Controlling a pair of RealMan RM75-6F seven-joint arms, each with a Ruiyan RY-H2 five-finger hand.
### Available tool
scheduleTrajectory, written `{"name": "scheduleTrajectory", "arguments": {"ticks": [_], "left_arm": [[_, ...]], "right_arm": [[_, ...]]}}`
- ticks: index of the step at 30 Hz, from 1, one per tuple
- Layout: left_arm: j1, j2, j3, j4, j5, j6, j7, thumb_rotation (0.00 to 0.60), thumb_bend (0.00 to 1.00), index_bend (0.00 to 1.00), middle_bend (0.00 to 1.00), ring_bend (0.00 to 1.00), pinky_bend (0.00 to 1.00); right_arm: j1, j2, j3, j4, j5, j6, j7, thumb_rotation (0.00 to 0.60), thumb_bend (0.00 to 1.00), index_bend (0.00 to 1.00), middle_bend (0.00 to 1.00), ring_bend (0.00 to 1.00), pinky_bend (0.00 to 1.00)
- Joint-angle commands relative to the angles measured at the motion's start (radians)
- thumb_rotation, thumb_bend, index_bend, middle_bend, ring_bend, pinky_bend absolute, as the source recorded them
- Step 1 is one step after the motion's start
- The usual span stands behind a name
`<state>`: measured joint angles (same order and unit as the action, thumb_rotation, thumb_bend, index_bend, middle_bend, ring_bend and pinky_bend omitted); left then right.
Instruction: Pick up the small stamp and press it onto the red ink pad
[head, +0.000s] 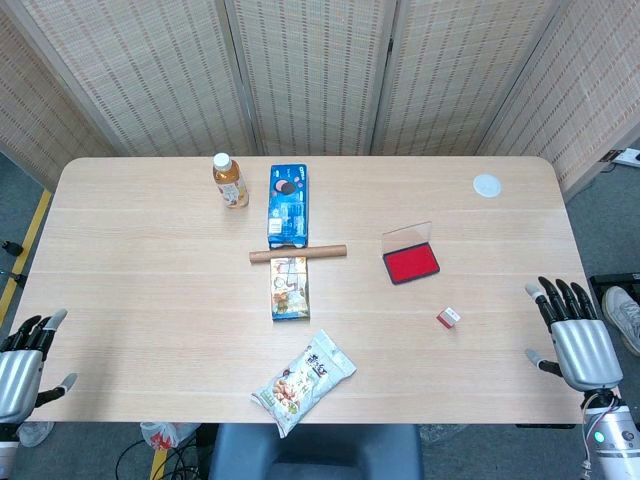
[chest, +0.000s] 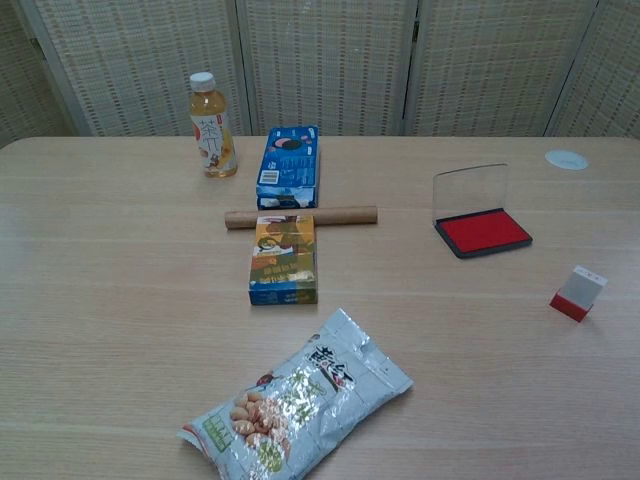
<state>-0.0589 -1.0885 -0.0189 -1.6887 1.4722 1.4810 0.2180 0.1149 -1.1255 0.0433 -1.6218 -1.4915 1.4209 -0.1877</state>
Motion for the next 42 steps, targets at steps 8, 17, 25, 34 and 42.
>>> {"name": "scheduleTrajectory", "arguments": {"ticks": [8,17,25,34,42], "left_arm": [[0.002,-0.003,0.002,-0.002,0.007,0.006,0.007,0.600,0.23,0.11,0.20,0.14,0.31],[0.000,-0.003,-0.009,0.001,-0.024,-0.004,0.006,0.600,0.23,0.11,0.20,0.14,0.31],[0.008,-0.032,-0.028,-0.007,-0.082,0.009,0.067,0.600,0.23,0.11,0.20,0.14,0.31],[0.016,-0.051,-0.041,-0.014,-0.132,0.019,0.109,0.600,0.23,0.11,0.20,0.14,0.31],[0.024,-0.051,-0.040,-0.019,-0.138,0.028,0.114,0.600,0.23,0.11,0.20,0.14,0.31]], "right_arm": [[0.003,0.001,-0.005,0.004,-0.012,-0.004,0.004,0.600,0.14,0.08,0.04,0.00,0.00],[0.138,0.012,-0.067,0.125,-0.133,-0.222,0.183,0.600,0.14,0.12,0.04,0.00,0.00],[0.242,0.024,-0.097,0.241,-0.254,-0.275,0.310,0.600,0.14,0.14,0.04,0.00,0.00],[0.331,-0.010,-0.108,0.357,-0.270,-0.356,0.395,0.600,0.14,0.18,0.04,0.00,0.00],[0.399,-0.086,-0.113,0.453,-0.245,-0.451,0.458,0.600,0.17,0.23,0.04,0.00,0.00]]}}
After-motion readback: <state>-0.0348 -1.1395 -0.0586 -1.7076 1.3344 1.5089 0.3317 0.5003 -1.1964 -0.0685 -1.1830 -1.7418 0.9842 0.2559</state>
